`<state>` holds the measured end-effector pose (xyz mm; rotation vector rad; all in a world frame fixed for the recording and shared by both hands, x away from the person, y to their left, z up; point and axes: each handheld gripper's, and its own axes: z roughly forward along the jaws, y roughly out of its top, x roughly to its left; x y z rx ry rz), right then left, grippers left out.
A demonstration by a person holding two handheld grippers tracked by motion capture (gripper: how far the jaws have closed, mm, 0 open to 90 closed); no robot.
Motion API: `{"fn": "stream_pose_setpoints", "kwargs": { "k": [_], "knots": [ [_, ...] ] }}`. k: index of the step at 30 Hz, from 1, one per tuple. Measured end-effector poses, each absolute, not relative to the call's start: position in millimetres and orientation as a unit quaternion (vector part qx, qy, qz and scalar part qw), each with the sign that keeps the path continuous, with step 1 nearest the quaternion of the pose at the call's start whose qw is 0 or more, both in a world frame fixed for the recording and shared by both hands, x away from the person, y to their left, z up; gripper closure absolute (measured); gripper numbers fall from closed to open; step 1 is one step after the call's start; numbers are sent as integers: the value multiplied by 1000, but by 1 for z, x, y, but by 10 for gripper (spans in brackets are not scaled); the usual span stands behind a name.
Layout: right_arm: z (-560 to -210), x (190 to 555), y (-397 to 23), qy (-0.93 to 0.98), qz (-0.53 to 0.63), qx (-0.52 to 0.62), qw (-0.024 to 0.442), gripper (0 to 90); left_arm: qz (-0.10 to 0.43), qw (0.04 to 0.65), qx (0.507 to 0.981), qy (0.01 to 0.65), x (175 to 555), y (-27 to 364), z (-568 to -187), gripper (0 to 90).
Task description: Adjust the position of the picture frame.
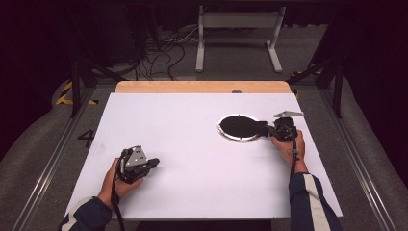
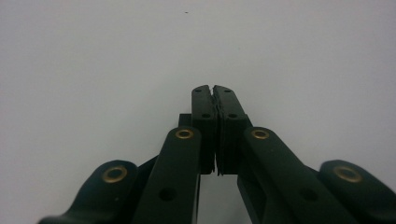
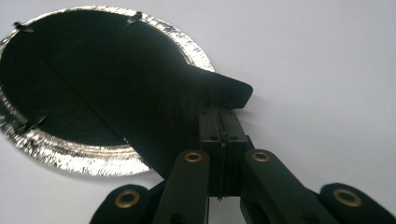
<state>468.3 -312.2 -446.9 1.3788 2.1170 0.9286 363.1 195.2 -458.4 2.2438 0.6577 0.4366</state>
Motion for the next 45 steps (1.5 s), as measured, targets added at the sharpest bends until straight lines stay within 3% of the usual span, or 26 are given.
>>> {"fn": "stream_pose_setpoints", "kwargs": {
  "k": [22,33,45],
  "knots": [
    [-454,401,-256,801,366,439,178,900,174,392,869,246,360,193,-453,869],
    [-452,383,-218,831,365,381,178,900,167,396,872,236,354,195,-456,863],
    [-456,377,-208,835,371,369,168,900,164,398,872,234,352,195,-457,849]
  ]
}}
